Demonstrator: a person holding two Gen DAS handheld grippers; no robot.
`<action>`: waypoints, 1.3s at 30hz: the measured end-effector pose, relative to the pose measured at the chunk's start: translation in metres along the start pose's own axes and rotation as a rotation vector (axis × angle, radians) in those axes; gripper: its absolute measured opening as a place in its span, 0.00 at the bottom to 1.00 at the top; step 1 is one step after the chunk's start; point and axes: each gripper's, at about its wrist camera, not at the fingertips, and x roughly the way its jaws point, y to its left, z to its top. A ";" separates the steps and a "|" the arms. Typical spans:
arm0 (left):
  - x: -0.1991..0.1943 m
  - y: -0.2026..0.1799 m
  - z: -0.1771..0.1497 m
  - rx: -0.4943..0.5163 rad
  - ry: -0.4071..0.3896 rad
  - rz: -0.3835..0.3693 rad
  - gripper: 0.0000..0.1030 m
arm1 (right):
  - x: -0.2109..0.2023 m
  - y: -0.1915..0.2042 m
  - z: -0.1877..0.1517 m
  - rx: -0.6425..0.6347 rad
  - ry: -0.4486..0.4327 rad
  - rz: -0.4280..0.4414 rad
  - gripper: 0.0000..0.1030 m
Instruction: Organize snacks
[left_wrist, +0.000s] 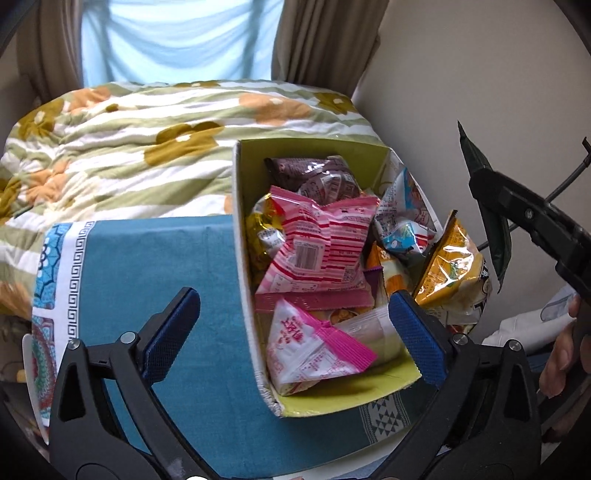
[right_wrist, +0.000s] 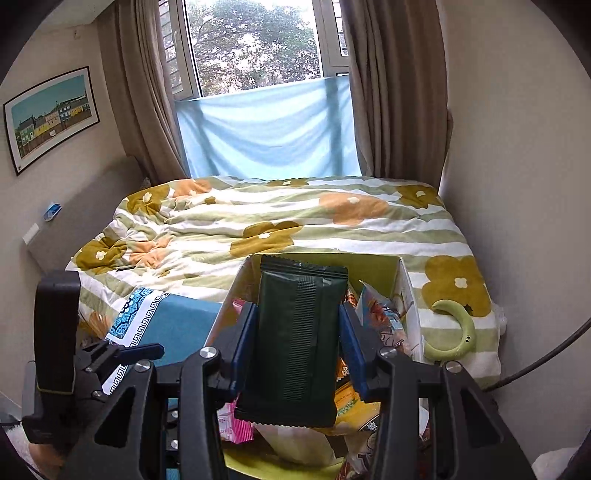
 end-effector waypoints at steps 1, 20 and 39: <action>-0.006 0.008 -0.001 -0.021 -0.018 0.005 0.99 | -0.001 0.002 -0.002 -0.004 -0.001 0.014 0.40; -0.052 0.075 -0.064 -0.207 -0.048 0.151 0.99 | 0.036 0.034 -0.061 -0.069 0.088 0.111 0.94; -0.215 0.051 -0.109 0.026 -0.345 0.235 0.99 | -0.105 0.084 -0.075 -0.013 -0.104 -0.058 0.97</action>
